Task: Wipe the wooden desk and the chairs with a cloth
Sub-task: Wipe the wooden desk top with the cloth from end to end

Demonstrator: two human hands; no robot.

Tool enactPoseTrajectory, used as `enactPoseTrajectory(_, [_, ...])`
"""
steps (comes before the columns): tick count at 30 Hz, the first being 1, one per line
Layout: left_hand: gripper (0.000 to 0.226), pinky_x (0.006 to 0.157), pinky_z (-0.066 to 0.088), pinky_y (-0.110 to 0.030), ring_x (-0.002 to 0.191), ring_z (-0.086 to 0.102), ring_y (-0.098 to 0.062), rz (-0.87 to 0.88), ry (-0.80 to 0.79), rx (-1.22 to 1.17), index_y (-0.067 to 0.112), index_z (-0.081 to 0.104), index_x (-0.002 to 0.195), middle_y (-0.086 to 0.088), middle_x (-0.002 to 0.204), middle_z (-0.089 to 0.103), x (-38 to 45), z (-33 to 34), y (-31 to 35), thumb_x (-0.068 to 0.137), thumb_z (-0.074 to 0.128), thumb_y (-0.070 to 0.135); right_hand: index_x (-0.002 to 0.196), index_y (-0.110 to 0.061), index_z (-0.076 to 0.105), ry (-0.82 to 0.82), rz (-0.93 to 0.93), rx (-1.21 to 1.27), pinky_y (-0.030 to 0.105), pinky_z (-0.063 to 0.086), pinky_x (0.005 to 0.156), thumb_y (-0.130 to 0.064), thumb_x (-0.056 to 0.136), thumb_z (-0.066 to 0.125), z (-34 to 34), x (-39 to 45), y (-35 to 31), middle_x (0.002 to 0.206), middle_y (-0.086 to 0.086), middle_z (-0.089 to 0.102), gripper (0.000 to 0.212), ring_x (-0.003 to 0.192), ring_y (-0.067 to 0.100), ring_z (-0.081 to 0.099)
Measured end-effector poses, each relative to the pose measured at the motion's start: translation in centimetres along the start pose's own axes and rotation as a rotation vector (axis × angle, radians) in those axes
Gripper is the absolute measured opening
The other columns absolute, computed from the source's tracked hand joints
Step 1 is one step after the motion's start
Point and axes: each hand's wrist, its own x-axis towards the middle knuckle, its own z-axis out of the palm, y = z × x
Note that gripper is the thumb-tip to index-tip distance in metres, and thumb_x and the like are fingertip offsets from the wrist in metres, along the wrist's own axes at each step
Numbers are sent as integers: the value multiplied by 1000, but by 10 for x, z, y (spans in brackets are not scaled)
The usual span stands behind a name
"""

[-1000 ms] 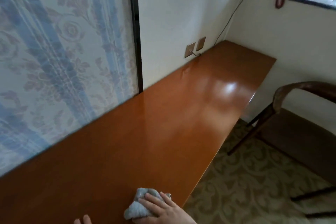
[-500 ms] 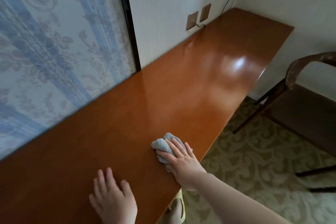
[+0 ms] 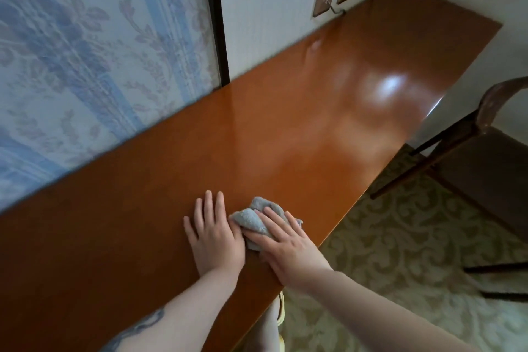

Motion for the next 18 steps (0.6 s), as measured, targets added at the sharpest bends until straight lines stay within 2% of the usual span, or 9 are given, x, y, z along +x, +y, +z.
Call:
enactPoseTrajectory(2, [50,116,19,-52,144,25,-24,-19,-11,-7,22,39,147,-4,154,35,1,0,0,98,37,33,149,-49,10,-72,-32,-66,42,-19,114,-46,97,12,-9,-11,32,163,-6,4,53,146,11,-18])
enactPoseTrajectory(4, [52,118,15,-49,145,22,-22,-47,-25,2,25,36,148,-2,156,32,1,-2,1,99,26,38,148,-53,2,-59,76,-88,37,-18,116,-52,95,3,-23,-6,59,163,-9,0,53,145,7,-21])
enactPoseTrajectory(7, [51,118,13,-48,146,19,-21,-65,-50,17,27,33,149,0,157,29,3,0,2,100,32,40,149,-51,-1,-30,258,-55,41,-13,119,-46,103,13,-36,23,75,163,-8,-3,49,147,10,-18])
enactPoseTrajectory(11, [49,117,17,-50,143,26,-24,-64,-37,23,25,40,146,-3,154,36,4,0,0,98,37,38,153,-42,8,109,497,21,44,-14,119,-39,105,23,-31,56,42,163,-2,-4,49,148,18,-17])
enactPoseTrajectory(13, [49,115,19,-52,142,29,-25,-69,-28,23,24,42,144,-4,152,39,4,0,0,97,34,37,153,-42,7,86,362,5,42,-18,117,-38,106,25,-27,51,34,163,-3,-8,51,147,17,-21])
enactPoseTrajectory(16, [50,114,23,-53,141,31,-25,-66,-21,24,23,44,142,-5,150,41,5,-1,1,95,34,35,151,-47,7,-113,-54,-109,39,-18,117,-42,103,21,-39,24,79,161,-11,-11,50,145,10,-24])
enactPoseTrajectory(17, [52,114,24,-54,140,32,-26,-63,-27,26,23,44,142,-5,150,41,5,-1,1,94,32,37,150,-49,7,-140,-86,-140,39,-16,118,-46,101,15,-45,16,102,160,-11,-9,50,145,8,-24])
enactPoseTrajectory(18, [54,113,24,-54,140,32,-26,-64,-32,25,23,44,142,-5,150,41,5,-1,2,93,29,39,149,-52,5,-141,-35,-155,40,-14,119,-50,97,9,-53,11,123,160,-11,-6,52,144,6,-24])
